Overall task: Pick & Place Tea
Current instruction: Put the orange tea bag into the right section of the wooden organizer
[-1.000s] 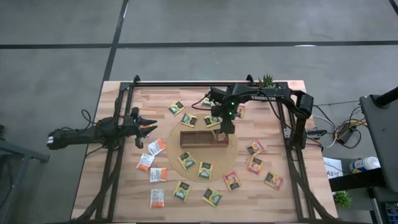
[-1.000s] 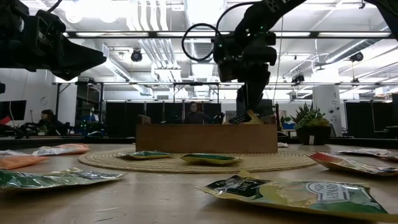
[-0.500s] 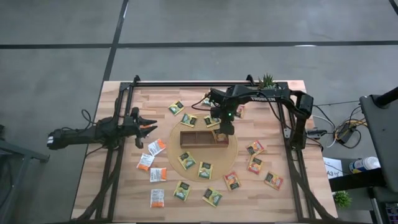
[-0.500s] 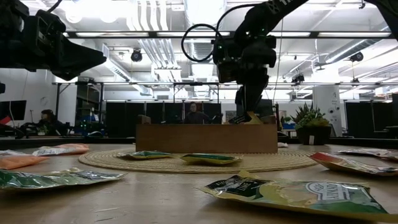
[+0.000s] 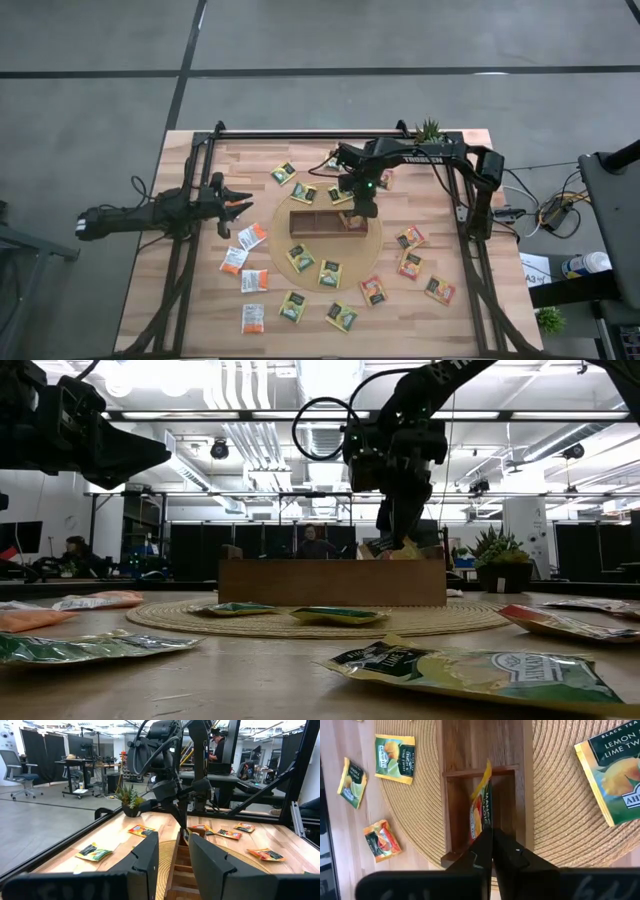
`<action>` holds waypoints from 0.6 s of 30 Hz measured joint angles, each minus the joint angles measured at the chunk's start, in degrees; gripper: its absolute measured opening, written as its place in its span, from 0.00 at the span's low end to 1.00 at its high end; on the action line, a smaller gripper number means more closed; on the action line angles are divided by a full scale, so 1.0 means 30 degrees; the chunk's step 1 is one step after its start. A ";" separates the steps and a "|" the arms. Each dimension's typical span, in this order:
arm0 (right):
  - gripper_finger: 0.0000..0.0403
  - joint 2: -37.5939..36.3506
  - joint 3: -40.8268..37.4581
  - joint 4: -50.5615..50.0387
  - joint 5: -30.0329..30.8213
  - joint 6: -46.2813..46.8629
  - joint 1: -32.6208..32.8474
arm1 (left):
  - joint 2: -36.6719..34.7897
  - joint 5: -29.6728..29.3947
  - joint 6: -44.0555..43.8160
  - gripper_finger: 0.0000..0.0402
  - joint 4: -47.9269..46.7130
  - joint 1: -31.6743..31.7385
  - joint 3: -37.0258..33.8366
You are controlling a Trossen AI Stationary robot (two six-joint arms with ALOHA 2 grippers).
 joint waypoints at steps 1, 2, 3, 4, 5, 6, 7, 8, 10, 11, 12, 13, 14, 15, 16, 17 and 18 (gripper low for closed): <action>0.02 -0.0076 0.0000 0.0003 0.0003 0.0000 0.0000 | 0.0000 0.0004 -0.0001 0.26 0.0000 -0.0002 0.0000; 0.02 -0.0158 0.0000 0.0007 0.0013 0.0000 0.0000 | 0.0000 0.0004 0.0001 0.26 0.0000 -0.0004 0.0000; 0.02 -0.0238 0.0010 0.0006 0.0044 0.0000 0.0000 | 0.0000 0.0004 0.0001 0.26 0.0000 0.0000 0.0000; 0.02 -0.0344 0.0038 0.0010 0.0137 0.0019 0.0000 | 0.0000 0.0001 0.0003 0.26 0.0000 0.0001 0.0000; 0.02 -0.0431 0.0071 0.0050 0.0191 0.0093 0.0000 | 0.0000 0.0004 -0.0004 0.26 0.0000 -0.0006 0.0000; 0.02 -0.0527 0.0142 0.0077 0.0200 0.0197 -0.0007 | 0.0000 0.0004 -0.0004 0.26 0.0000 -0.0004 0.0000; 0.02 -0.0625 0.0233 0.0114 0.0217 0.0272 -0.0007 | 0.0000 0.0001 -0.0001 0.26 0.0000 0.0001 0.0000; 0.02 -0.0761 0.0288 0.0159 0.0235 0.0359 -0.0012 | 0.0000 0.0000 0.0002 0.26 0.0000 -0.0003 0.0000; 0.02 -0.1081 0.0321 0.0315 0.0484 0.0368 -0.0007 | 0.0000 0.0004 0.0003 0.26 0.0000 0.0001 0.0000; 0.02 -0.1223 0.0321 0.0427 0.0795 0.0392 0.0003 | 0.0000 0.0004 0.0002 0.26 0.0000 0.0001 0.0000; 0.02 -0.1341 0.0321 0.0508 0.1065 0.0460 0.0051 | 0.0000 0.0001 0.0000 0.26 0.0000 -0.0002 0.0000; 0.02 -0.1453 0.0309 0.0534 0.1237 0.0578 0.0080 | 0.0000 0.0001 -0.0001 0.26 0.0000 -0.0002 0.0000; 0.02 -0.1543 0.0265 0.0551 0.1266 0.0600 0.0102 | 0.0000 0.0002 0.0001 0.26 0.0000 0.0001 0.0002; 0.02 -0.1652 0.0214 0.0564 0.1271 0.0612 0.0133 | 0.0000 -0.0001 -0.0002 0.26 0.0000 -0.0004 0.0000; 0.02 -0.1791 0.0115 0.0626 0.1288 0.0627 0.0162 | 0.0000 0.0000 0.0000 0.26 0.0000 -0.0002 0.0000; 0.02 -0.1873 0.0050 0.0635 0.1375 0.0634 0.0237 | 0.0000 0.0000 0.0000 0.26 0.0000 0.0001 0.0000; 0.02 -0.1960 -0.0012 0.0704 0.1604 0.0655 0.0261 | 0.0005 0.0004 -0.0004 0.26 0.0000 0.0001 0.0000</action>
